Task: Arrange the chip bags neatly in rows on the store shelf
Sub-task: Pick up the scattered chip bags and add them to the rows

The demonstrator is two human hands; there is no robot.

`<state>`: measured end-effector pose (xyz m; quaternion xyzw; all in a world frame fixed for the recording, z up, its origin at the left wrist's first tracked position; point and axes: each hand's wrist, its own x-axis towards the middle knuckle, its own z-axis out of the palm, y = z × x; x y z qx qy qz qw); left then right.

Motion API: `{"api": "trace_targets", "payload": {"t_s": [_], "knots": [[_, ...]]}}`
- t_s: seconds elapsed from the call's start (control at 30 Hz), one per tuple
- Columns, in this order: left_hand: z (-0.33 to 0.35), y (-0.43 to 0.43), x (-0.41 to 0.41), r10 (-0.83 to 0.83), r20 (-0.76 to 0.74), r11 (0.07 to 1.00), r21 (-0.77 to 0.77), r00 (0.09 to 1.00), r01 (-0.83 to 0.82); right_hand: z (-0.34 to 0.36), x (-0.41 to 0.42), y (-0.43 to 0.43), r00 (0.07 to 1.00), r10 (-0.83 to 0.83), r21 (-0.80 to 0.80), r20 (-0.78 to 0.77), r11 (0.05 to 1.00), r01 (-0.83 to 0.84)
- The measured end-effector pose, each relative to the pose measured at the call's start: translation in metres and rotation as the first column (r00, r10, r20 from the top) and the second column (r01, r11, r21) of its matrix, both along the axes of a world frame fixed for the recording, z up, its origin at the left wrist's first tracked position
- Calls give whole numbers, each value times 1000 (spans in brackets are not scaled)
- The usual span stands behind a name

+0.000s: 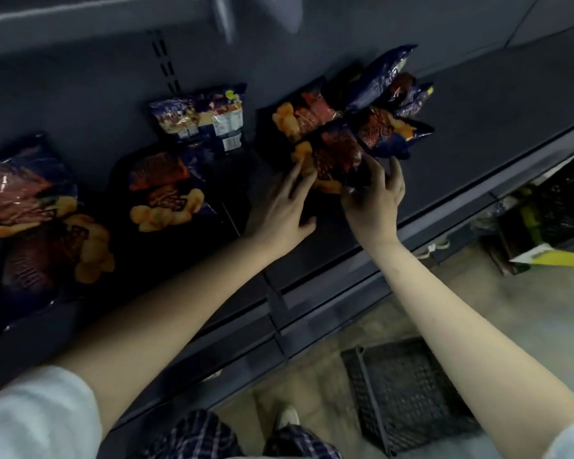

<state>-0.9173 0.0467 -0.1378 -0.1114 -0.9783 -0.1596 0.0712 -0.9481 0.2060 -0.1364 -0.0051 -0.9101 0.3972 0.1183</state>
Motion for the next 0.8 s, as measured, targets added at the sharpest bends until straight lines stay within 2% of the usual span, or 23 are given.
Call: {"api": "trace_targets", "payload": {"t_s": [0.13,0.2,0.27,0.33,0.43,0.53,0.67,0.8], "knots": [[-8,14,-8,-28,55,999,-20,998,29,-1,1,8,999,-28,-165,21,986,31],[-11,20,-8,-43,54,999,-7,998,43,0,0,12,990,-60,-316,131,944,99],[-14,26,-7,-67,55,998,15,996,67,4,-2,13,948,-32,-542,316,814,208],[-15,29,-4,-90,49,995,42,995,88,4,-5,16,919,17,-648,394,714,264],[-12,28,6,-114,-22,988,101,993,116,7,-7,17,944,32,-662,329,720,207],[-10,23,18,-161,-32,968,192,986,164,11,0,10,965,40,-652,260,745,145],[-4,16,32,-229,-63,929,286,971,237,11,13,-5,981,55,-722,184,685,97],[20,2,39,-177,-257,905,336,950,260,23,24,-16,991,62,-726,122,686,47]]}}
